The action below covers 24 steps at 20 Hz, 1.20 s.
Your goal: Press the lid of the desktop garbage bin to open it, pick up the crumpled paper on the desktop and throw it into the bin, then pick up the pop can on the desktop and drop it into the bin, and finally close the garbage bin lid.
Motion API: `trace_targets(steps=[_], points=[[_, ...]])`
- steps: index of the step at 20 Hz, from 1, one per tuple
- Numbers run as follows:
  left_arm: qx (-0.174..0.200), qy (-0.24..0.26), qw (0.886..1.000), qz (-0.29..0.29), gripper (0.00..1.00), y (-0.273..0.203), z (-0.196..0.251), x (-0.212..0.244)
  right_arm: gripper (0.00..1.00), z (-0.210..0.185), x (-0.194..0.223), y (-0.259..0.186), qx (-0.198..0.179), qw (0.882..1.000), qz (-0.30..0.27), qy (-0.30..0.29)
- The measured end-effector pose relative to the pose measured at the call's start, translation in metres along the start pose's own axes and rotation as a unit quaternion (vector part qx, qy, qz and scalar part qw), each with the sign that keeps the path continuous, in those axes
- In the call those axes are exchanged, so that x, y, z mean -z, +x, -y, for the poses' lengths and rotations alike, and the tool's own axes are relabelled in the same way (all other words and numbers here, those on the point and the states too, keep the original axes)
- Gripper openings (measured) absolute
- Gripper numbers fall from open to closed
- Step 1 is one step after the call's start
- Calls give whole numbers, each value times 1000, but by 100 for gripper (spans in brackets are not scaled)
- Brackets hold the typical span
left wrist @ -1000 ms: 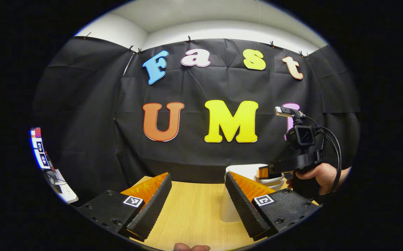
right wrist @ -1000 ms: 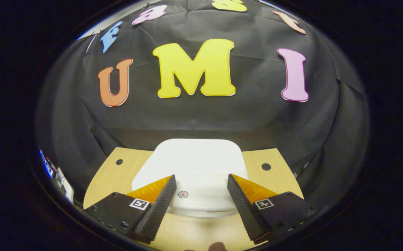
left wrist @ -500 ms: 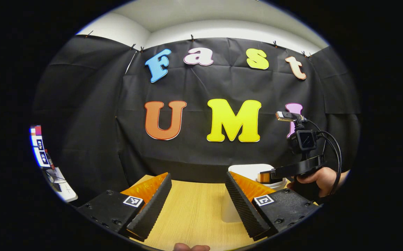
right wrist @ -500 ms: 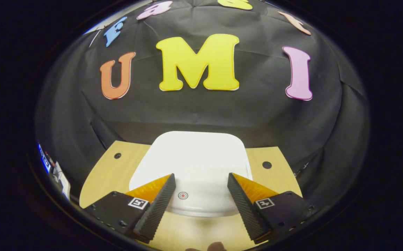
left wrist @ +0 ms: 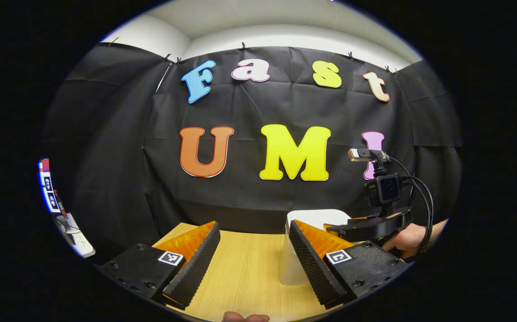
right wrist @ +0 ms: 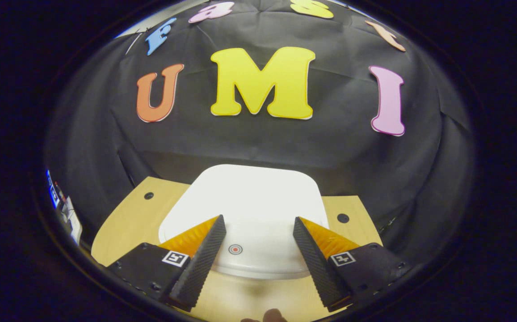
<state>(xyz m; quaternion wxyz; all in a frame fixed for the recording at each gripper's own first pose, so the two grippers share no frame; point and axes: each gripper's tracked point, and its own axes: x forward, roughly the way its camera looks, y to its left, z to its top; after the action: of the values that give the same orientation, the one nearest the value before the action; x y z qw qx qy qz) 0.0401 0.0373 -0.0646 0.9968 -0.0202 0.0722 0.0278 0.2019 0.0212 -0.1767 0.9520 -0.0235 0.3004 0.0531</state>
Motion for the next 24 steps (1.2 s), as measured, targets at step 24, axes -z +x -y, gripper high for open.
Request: trace_targets(steps=[24], points=[[44, 4, 998, 53, 99, -1, 33, -57, 93, 48, -56, -174, 49, 968, 245, 21]])
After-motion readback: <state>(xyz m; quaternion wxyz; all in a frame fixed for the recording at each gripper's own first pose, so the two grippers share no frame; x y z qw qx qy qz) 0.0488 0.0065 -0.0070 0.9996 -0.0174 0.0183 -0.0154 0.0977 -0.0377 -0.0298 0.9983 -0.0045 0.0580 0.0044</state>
